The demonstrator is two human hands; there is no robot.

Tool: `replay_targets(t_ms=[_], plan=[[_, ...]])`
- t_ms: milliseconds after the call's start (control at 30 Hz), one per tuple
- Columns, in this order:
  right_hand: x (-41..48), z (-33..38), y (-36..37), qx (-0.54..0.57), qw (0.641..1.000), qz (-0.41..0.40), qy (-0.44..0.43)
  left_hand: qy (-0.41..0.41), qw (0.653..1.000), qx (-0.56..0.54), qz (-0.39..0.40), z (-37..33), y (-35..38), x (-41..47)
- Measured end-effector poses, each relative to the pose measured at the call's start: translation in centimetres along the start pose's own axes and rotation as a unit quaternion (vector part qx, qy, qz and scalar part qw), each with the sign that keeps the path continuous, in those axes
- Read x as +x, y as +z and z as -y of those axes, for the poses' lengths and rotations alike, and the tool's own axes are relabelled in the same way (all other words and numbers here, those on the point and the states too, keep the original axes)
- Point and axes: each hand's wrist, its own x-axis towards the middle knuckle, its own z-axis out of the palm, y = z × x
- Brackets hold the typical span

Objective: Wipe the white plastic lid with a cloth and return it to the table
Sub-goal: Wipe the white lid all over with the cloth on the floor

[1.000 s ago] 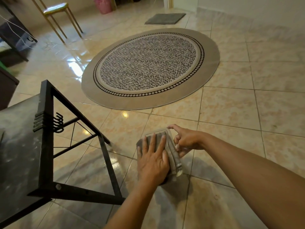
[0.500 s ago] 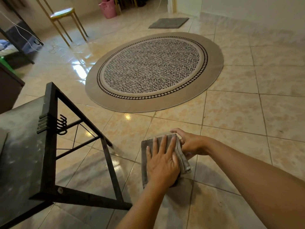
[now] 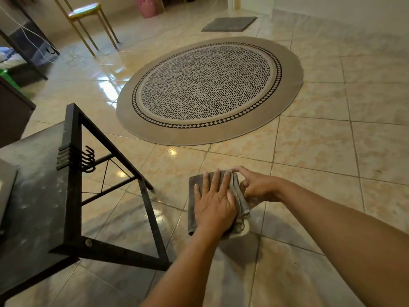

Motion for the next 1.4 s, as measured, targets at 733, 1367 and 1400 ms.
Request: replay_targets(t_ms=[733, 1367, 1400], plan=[[0.0, 0.3, 0.3, -0.010, 1.000, 0.013, 0.001, 0.021, 1.000, 0.009, 0.016, -0.8, 0.7, -0.9], [0.5, 0.7, 1.0, -0.001, 1.000, 0.002, 0.022, -0.061, 0.997, -0.029, 0.023, 1.7, 0.2, -4.4], [0.6, 0.7, 0.9, -0.002, 1.000, 0.004, 0.022, -0.053, 0.998, -0.030, 0.022, 0.9, 0.8, -5.4]])
